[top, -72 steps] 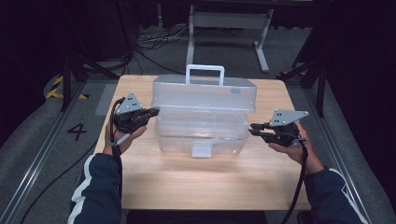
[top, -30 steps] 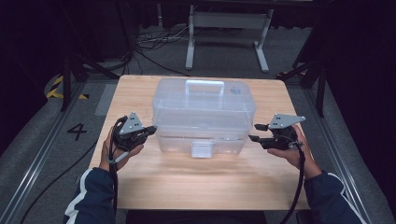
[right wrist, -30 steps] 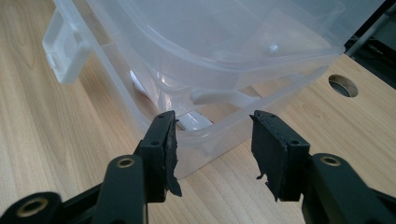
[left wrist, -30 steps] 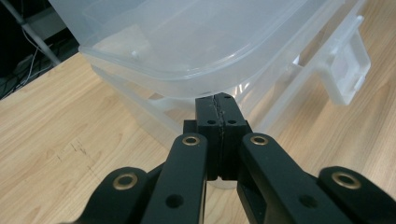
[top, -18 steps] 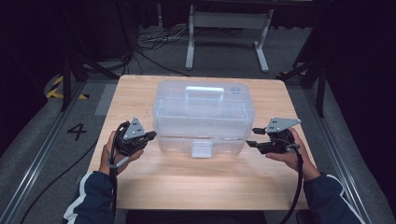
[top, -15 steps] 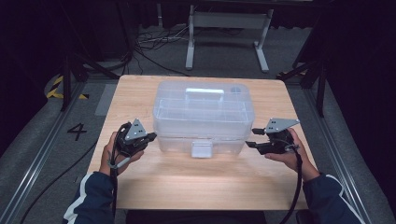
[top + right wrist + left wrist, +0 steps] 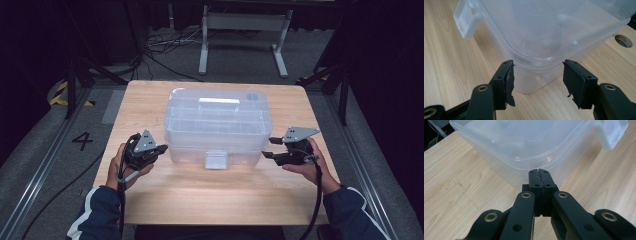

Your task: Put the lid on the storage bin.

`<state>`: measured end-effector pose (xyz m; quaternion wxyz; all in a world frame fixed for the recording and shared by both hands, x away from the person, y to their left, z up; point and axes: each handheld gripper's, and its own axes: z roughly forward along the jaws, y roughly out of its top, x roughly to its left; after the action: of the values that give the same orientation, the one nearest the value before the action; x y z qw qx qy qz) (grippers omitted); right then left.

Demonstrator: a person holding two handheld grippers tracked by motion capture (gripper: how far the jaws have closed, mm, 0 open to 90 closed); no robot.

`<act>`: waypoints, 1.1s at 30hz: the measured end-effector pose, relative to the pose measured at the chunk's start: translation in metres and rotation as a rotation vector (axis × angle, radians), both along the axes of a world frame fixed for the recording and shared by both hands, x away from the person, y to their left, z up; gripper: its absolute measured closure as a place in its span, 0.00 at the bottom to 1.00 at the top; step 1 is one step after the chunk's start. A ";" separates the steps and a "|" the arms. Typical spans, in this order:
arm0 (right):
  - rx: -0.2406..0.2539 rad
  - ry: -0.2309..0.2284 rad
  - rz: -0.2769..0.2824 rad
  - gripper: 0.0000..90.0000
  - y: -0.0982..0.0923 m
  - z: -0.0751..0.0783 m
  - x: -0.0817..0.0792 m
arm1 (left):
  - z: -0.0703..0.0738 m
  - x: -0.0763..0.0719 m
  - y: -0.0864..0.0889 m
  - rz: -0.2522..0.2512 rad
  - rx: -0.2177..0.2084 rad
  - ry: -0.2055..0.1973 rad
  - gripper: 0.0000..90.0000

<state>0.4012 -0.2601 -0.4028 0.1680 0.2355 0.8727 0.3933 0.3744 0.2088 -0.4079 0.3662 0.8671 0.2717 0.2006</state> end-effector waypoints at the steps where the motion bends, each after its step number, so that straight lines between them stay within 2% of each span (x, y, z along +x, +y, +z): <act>1: 0.002 -0.002 0.003 0.48 0.000 0.000 0.000 | 0.000 0.000 0.000 0.001 -0.002 -0.001 1.00; 14: 0.007 -0.025 0.018 0.47 0.001 0.002 -0.001 | 0.001 -0.002 0.001 0.005 -0.001 -0.009 1.00; 21: -0.025 -0.044 0.021 0.47 0.002 0.006 -0.003 | 0.001 -0.004 0.003 0.003 0.007 -0.013 0.99; 33: -0.061 -0.057 0.004 0.47 -0.004 0.005 -0.010 | -0.003 -0.010 0.007 -0.008 0.053 -0.007 0.93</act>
<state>0.3913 -0.2643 -0.3978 0.1993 0.2172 0.8795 0.3735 0.3640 0.2157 -0.4106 0.3452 0.8767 0.2614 0.2094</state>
